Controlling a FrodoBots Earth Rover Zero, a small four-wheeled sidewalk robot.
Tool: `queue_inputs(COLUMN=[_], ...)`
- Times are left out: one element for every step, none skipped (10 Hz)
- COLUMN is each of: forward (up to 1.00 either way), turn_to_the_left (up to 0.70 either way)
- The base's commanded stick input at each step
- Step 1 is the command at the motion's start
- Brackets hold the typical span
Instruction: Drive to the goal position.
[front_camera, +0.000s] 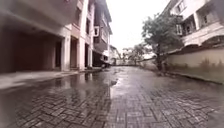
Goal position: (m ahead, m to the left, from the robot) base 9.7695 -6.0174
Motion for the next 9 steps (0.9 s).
queue_inputs(forward=[0.5, 0.5, 0.5, 0.5, 0.5, 0.5, 0.5, 0.5, 0.5], turn_to_the_left=[0.0, 0.0, 0.0, 0.0, 0.0, 0.0, 0.0, -0.02, -0.13])
